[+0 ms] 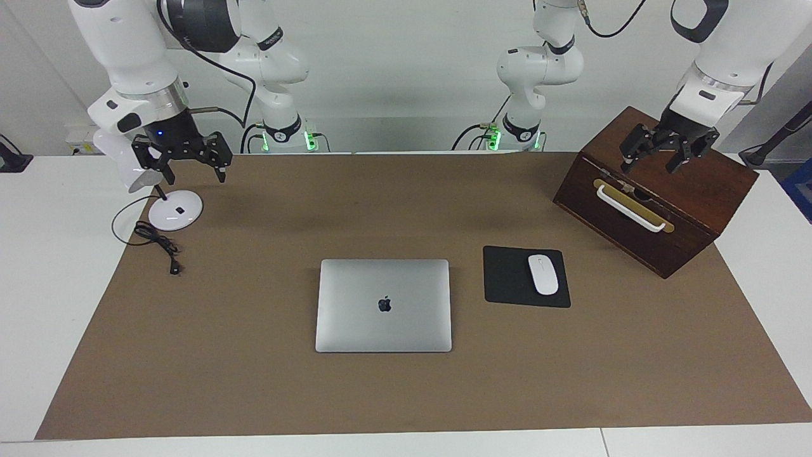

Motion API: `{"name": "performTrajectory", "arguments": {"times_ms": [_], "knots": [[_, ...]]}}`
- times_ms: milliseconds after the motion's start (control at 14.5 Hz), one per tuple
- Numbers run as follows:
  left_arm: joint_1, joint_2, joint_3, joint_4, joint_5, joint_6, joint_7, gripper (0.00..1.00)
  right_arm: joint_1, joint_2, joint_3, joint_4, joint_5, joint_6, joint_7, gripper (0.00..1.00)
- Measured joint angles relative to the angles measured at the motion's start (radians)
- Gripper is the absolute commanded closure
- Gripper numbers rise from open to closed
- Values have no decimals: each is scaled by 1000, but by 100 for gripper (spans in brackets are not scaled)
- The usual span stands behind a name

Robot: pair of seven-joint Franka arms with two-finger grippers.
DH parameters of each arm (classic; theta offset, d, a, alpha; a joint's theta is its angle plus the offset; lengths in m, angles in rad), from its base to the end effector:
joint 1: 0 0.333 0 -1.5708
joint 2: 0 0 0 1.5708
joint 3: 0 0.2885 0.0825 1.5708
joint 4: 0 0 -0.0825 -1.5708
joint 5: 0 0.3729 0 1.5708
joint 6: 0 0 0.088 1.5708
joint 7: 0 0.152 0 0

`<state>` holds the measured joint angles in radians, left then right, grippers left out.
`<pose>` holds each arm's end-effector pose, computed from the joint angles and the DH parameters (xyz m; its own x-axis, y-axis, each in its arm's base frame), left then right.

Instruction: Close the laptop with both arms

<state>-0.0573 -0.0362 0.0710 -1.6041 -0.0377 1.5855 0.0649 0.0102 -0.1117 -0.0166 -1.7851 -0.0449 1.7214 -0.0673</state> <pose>0.5354 0.0022 0.5575 0.9985 -0.0506 0.0201 -0.0513 -0.9979 0.0390 0.5244 -0.0098 0.5253 0.9967 0.0675 0.0448 0.0655 -0.9968 0.0459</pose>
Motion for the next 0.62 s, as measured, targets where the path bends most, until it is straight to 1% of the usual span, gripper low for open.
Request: {"name": "performTrajectory", "arguments": {"times_ms": [619], "knots": [[0,0,-2,0,0,-11,0,0,0,0,0,0,0,0,0,0]]}}
